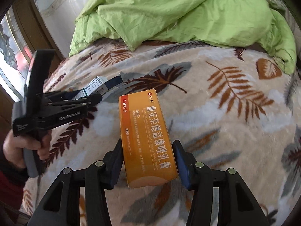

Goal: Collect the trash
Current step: 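Hold the white box and orange box lifted above the bed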

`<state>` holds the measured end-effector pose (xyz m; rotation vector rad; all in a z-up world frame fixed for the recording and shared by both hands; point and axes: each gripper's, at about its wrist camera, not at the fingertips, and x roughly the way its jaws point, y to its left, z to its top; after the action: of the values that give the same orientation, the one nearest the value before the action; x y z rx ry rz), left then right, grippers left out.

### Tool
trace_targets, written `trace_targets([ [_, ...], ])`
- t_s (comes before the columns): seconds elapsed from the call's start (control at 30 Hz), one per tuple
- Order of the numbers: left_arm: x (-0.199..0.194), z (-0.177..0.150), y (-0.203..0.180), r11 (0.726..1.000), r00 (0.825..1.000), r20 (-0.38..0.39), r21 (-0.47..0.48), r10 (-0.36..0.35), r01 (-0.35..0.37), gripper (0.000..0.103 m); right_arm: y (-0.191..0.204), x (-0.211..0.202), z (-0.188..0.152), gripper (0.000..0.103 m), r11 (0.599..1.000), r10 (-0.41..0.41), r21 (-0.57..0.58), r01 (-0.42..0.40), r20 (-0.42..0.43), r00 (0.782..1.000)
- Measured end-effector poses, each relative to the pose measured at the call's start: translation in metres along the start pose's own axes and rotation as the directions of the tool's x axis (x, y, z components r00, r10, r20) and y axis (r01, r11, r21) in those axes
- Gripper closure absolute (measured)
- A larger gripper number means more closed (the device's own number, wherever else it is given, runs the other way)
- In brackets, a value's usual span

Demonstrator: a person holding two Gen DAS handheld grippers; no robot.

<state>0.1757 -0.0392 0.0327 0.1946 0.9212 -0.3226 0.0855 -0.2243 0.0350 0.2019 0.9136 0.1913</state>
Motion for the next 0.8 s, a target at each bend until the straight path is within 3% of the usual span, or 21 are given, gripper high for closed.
trace_targets([
  [0.13, -0.036, -0.022, -0.006, 0.995, 0.997, 0.038, -0.076, -0.061, 0.064, 0.063, 0.004, -0.035, -0.023, 0.048, 1.0, 0.001, 0.024, -0.002, 0.058, 0.998],
  [0.37, -0.118, -0.081, -0.044, 0.989, 0.987, 0.115, -0.079, -0.115, 0.125, 0.063, 0.016, -0.099, -0.074, 0.048, 0.999, -0.015, 0.032, 0.011, 0.135, 0.991],
  [0.8, -0.233, -0.17, -0.106, 0.995, 0.974, 0.205, -0.026, -0.092, 0.099, 0.063, 0.039, -0.204, -0.151, 0.048, 0.999, -0.005, 0.045, -0.005, 0.231, 0.973],
])
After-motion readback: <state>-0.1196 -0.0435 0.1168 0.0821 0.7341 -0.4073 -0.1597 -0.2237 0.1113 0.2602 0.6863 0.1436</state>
